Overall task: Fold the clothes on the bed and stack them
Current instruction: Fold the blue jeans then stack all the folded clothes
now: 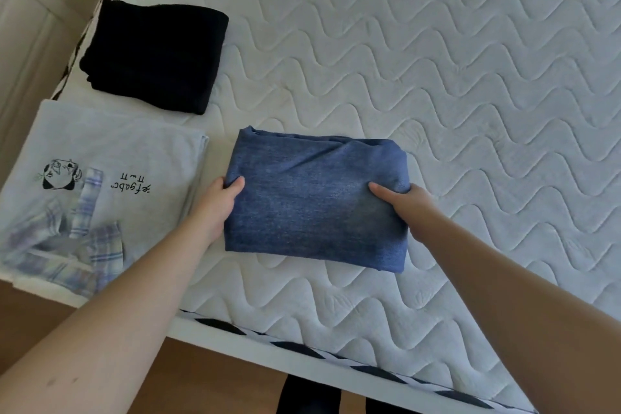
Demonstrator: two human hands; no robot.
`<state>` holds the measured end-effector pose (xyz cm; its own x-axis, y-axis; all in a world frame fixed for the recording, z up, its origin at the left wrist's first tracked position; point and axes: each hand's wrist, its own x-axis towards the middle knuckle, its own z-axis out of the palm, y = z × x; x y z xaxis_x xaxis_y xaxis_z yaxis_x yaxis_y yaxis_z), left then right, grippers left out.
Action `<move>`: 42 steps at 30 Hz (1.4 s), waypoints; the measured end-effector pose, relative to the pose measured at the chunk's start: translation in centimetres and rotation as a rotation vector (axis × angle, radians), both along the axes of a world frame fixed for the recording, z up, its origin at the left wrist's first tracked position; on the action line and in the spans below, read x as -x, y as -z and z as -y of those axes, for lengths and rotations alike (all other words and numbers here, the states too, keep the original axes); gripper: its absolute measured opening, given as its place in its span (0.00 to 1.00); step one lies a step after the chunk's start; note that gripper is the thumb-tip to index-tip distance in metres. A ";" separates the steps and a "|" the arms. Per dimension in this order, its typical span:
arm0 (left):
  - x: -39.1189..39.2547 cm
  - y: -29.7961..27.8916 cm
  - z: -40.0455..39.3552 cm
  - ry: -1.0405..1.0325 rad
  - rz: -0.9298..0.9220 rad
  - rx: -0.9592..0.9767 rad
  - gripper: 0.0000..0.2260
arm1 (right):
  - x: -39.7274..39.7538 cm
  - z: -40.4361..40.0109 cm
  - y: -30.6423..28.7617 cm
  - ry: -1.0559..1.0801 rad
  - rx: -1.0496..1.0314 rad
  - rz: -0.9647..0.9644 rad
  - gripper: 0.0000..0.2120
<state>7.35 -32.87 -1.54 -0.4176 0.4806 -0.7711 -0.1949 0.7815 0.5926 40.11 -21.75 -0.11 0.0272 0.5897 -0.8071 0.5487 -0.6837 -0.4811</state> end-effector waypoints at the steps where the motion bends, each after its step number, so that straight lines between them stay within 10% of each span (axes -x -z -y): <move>1: -0.2 -0.1 -0.3 -0.028 0.030 0.015 0.16 | 0.2 0.1 0.1 0.020 -0.010 0.007 0.35; 11: -0.2 -1.9 -2.9 0.120 0.275 0.156 0.13 | -2.8 -0.6 1.0 0.144 0.121 -0.327 0.25; 23: -2.2 -9.4 -9.3 0.398 0.030 -0.224 0.15 | -8.9 -4.5 -6.6 0.058 -0.245 -0.428 0.25; 27: -3.9 -12.2 -11.8 0.401 -0.164 -0.410 0.11 | -10.3 -6.8 -9.3 0.053 -0.498 -0.336 0.20; 34: -8.1 -9.9 -8.8 0.219 0.053 -0.416 0.16 | -11.3 -2.9 -5.8 0.029 -0.599 0.024 0.07; 42: -9.4 -4.1 -0.1 0.332 0.011 -0.228 0.19 | -14.6 8.1 -0.5 -0.092 -0.554 0.027 0.19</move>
